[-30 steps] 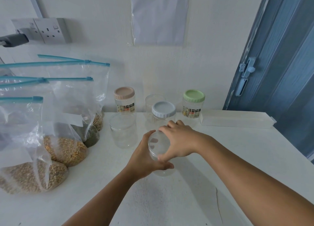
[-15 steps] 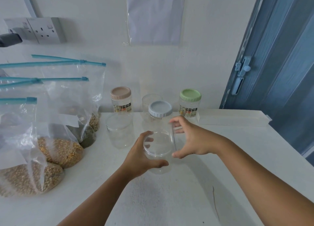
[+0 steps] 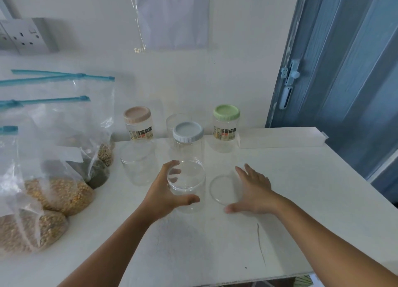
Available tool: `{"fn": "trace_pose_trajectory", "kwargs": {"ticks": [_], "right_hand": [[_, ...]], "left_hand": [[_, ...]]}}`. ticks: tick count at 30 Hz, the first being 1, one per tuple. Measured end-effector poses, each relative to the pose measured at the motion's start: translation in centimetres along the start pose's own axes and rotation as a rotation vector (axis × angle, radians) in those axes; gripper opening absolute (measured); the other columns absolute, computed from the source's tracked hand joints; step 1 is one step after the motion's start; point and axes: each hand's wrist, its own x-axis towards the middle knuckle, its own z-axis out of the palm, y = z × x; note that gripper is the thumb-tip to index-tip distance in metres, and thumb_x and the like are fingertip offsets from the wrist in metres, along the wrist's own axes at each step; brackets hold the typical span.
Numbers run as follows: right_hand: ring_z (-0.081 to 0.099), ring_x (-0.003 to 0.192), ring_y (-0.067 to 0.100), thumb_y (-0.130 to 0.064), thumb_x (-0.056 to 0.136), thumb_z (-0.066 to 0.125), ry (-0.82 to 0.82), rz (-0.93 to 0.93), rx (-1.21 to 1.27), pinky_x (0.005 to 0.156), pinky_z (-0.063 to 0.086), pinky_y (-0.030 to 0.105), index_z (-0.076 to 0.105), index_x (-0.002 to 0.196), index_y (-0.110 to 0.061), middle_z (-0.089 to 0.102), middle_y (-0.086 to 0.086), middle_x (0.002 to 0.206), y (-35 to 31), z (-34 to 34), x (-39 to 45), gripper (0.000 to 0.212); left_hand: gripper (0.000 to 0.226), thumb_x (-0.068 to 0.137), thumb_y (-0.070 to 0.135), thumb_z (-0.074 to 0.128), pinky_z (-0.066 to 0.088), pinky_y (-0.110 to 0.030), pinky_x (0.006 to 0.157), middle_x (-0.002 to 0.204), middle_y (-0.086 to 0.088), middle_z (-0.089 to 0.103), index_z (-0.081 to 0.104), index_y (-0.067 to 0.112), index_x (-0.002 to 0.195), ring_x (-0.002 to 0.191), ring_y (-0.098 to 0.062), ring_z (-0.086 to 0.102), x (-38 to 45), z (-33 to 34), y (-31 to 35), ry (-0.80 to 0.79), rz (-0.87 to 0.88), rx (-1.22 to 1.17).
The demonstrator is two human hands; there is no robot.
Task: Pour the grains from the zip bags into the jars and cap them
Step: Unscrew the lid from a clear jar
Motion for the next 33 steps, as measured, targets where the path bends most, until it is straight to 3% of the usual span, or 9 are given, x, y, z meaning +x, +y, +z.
{"fn": "trace_pose_trajectory", "kwargs": {"ticks": [2, 5, 7, 11, 18, 25, 28, 30, 33], "right_hand": [[0.002, 0.158, 0.026, -0.091, 0.062, 0.069, 0.054, -0.087, 0.103, 0.127, 0.010, 0.050, 0.002, 0.164, -0.037, -0.002, -0.006, 0.172, -0.6, -0.8, -0.6, 0.134], [0.026, 0.148, 0.011, -0.082, 0.070, 0.072, 0.040, -0.268, 0.347, 0.122, 0.025, 0.044, 0.020, 0.160, -0.046, 0.031, -0.020, 0.157, -3.1, -1.9, -1.1, 0.109], [0.038, 0.138, 0.002, -0.081, 0.067, 0.076, -0.018, -0.335, 0.394, 0.117, 0.035, 0.039, 0.024, 0.158, -0.047, 0.039, -0.027, 0.149, -5.2, -1.6, -0.9, 0.110], [0.053, 0.120, -0.005, -0.070, 0.069, 0.084, 0.004, -0.396, 0.487, 0.097, 0.048, 0.027, 0.041, 0.150, -0.043, 0.051, -0.026, 0.139, -7.9, 0.2, -0.3, 0.096], [0.056, 0.114, -0.001, -0.068, 0.069, 0.085, -0.028, -0.472, 0.511, 0.089, 0.048, 0.023, 0.043, 0.148, -0.041, 0.052, -0.024, 0.136, -13.2, 2.8, -0.3, 0.093], [0.052, 0.117, -0.006, -0.066, 0.074, 0.084, -0.012, -0.399, 0.486, 0.089, 0.046, 0.022, 0.041, 0.148, -0.044, 0.051, -0.026, 0.138, -16.9, 4.4, -2.0, 0.088], [0.048, 0.129, -0.003, -0.067, 0.073, 0.083, -0.021, -0.330, 0.470, 0.103, 0.044, 0.029, 0.038, 0.152, -0.047, 0.049, -0.026, 0.143, -17.4, 4.1, -2.8, 0.093], [0.041, 0.140, 0.002, -0.067, 0.071, 0.085, -0.028, -0.289, 0.455, 0.113, 0.040, 0.035, 0.030, 0.157, -0.047, 0.045, -0.025, 0.151, -17.7, 3.9, -3.4, 0.104], [0.035, 0.142, 0.003, -0.070, 0.067, 0.083, 0.023, -0.252, 0.431, 0.115, 0.037, 0.036, 0.019, 0.162, -0.043, 0.037, -0.022, 0.153, -18.9, 3.2, -4.8, 0.118]], "left_hand": [[0.121, 0.043, 0.059, 0.101, 0.049, -0.026, 0.094, 0.133, 0.019, 0.053, 0.036, 0.046, 0.143, 0.124, -0.009, 0.056, 0.0, -0.1, 0.1, -0.007, -0.009, -0.010], [0.122, 0.043, 0.057, 0.102, 0.051, -0.030, 0.099, 0.135, 0.018, 0.052, 0.035, 0.045, 0.144, 0.127, -0.011, 0.055, 0.0, -0.2, 0.4, -0.028, -0.025, -0.012], [0.120, 0.046, 0.054, 0.102, 0.052, -0.031, 0.100, 0.137, 0.016, 0.052, 0.035, 0.046, 0.144, 0.129, -0.012, 0.055, -0.1, -0.5, 0.6, -0.047, -0.035, -0.007], [0.115, 0.051, 0.043, 0.104, 0.050, -0.019, 0.091, 0.138, 0.012, 0.052, 0.036, 0.043, 0.144, 0.128, -0.014, 0.055, -0.6, -1.8, 0.4, -0.062, -0.065, 0.011], [0.114, 0.052, 0.039, 0.105, 0.052, -0.025, 0.094, 0.137, 0.014, 0.054, 0.036, 0.043, 0.144, 0.126, -0.008, 0.055, -4.0, -7.1, -1.6, -0.016, -0.137, 0.034], [0.116, 0.056, 0.037, 0.104, 0.047, -0.017, 0.092, 0.139, 0.009, 0.051, 0.032, 0.039, 0.147, 0.131, -0.014, 0.052, -5.8, -10.1, -2.8, -0.056, -0.138, 0.030], [0.143, 0.051, 0.048, 0.103, 0.042, -0.033, 0.112, 0.156, 0.001, 0.039, 0.012, 0.031, 0.160, 0.146, -0.023, 0.039, -6.1, -10.5, -2.5, -0.121, -0.153, 0.076], [0.163, 0.049, 0.056, 0.101, 0.031, -0.045, 0.125, 0.171, -0.002, 0.016, -0.013, 0.031, 0.163, 0.156, -0.026, 0.022, -7.0, -11.4, -1.8, -0.192, -0.181, 0.165], [0.152, 0.066, 0.053, 0.094, 0.035, -0.046, 0.123, 0.173, -0.008, 0.015, -0.021, 0.028, 0.163, 0.155, -0.027, 0.028, -10.2, -14.5, 0.3, -0.267, -0.191, 0.302]]}}
